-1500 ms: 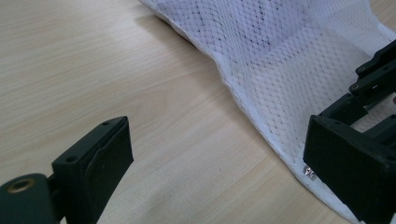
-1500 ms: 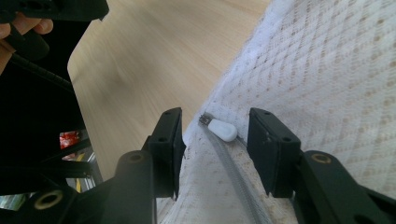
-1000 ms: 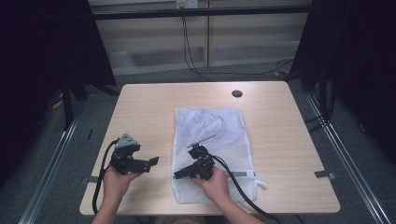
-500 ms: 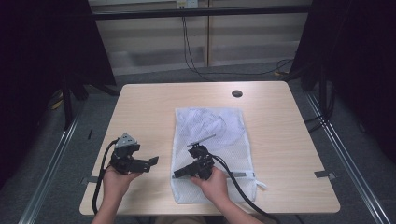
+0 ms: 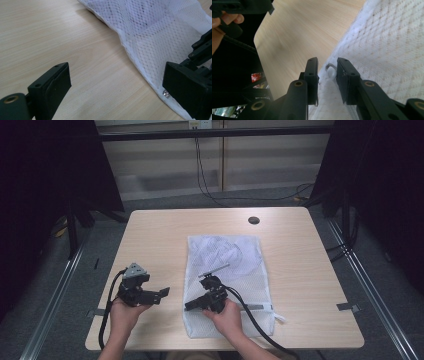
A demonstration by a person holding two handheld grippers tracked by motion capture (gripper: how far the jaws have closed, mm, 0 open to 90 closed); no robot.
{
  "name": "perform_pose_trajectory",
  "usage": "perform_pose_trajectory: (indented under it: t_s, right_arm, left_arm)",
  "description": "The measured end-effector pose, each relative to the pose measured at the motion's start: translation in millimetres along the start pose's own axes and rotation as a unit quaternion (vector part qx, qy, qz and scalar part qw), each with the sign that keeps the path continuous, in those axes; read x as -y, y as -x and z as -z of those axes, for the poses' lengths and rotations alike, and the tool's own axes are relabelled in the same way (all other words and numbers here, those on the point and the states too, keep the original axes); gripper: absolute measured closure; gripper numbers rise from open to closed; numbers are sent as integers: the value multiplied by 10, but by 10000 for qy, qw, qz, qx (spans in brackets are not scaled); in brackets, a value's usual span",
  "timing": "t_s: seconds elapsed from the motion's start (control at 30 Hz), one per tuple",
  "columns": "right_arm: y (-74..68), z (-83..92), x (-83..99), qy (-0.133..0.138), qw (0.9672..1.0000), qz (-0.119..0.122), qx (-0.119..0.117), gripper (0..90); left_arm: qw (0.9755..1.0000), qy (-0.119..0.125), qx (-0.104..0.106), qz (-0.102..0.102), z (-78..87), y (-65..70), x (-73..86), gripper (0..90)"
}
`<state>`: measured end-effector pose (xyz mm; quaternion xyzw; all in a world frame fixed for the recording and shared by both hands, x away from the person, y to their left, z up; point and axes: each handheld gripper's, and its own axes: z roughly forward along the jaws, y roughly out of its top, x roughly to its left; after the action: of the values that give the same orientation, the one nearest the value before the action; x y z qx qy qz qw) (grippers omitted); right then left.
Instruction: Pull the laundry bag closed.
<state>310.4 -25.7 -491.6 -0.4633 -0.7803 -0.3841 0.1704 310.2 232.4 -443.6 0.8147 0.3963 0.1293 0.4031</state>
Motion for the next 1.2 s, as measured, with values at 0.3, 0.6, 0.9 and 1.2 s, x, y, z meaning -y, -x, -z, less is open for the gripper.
perform_pose_trajectory:
  t_s: [0.3,0.6,0.9,1.2]
  right_arm:
    - [-19,-57,-14,-58,10000,7,6,728]
    - [-33,-135,-4,-143,9999,22,91,781]
    - [-33,-145,-4,-148,9996,-14,226,852]
    - [-36,-63,-16,-51,9999,-24,129,869]
  left_arm:
    - [10000,-5,2,4,0,3,0,79]
    - [10000,-2,2,6,5,-2,-1,79]
    - [10000,-4,24,3,5,2,-1,81]
    - [9999,-22,117,-15,7,18,-3,113]
